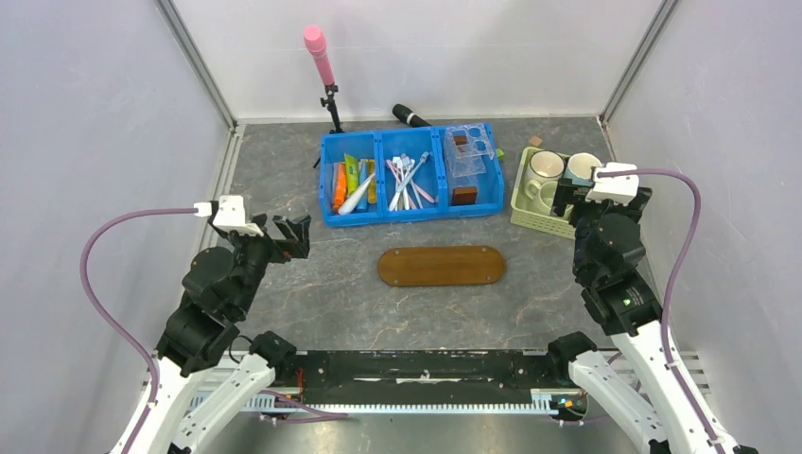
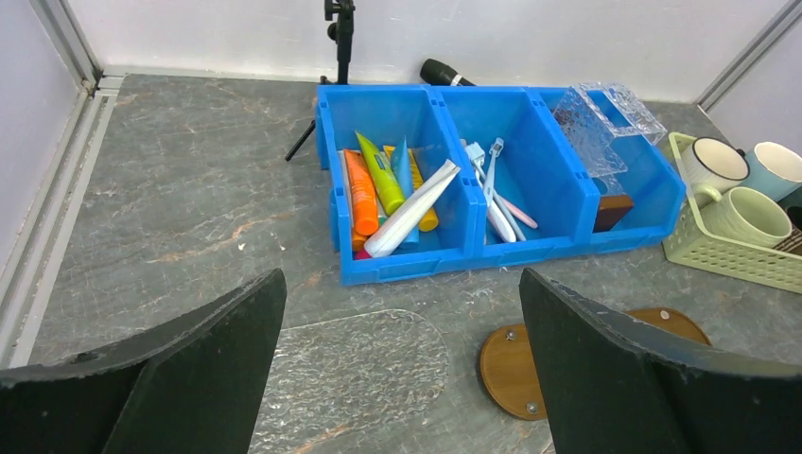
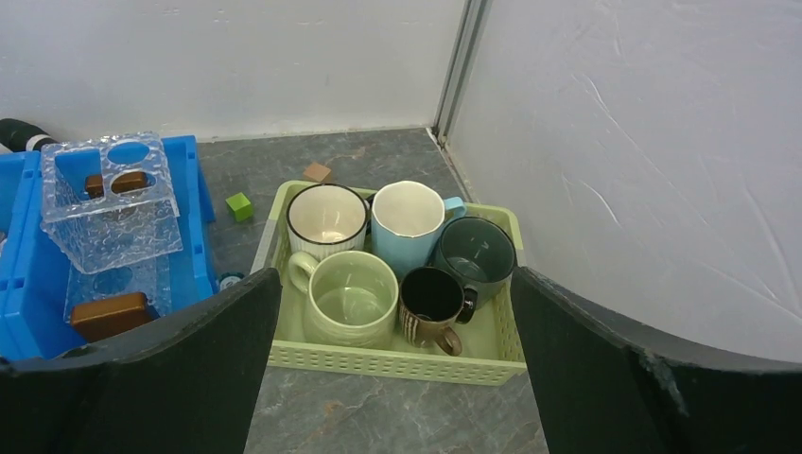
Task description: Prepare toiletry sets of a toothbrush and toothpaste on the tray
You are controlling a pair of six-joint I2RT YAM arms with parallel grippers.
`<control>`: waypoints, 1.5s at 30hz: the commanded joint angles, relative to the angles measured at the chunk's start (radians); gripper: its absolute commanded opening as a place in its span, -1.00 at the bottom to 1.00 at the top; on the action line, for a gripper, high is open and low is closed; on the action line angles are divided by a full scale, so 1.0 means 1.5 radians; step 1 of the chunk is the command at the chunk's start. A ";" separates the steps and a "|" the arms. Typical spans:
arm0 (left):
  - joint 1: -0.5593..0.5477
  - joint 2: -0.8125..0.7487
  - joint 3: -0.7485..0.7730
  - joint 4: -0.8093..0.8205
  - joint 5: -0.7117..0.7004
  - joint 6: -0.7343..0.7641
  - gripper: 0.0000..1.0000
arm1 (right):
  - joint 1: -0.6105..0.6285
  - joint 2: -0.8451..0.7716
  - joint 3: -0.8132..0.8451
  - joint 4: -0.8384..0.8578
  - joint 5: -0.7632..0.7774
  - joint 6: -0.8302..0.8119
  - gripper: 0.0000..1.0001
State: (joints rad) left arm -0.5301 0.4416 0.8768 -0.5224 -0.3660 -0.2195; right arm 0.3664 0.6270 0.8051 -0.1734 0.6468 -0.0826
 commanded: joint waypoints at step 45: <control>-0.003 0.025 -0.135 0.185 -0.065 0.018 0.99 | -0.238 0.552 0.358 -0.386 -0.189 0.244 0.87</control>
State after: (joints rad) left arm -0.5301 0.4744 0.6849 -0.3771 -0.4335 -0.2169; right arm 0.0746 1.4330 1.2922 -0.7364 0.3305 0.2192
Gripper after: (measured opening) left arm 0.994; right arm 0.953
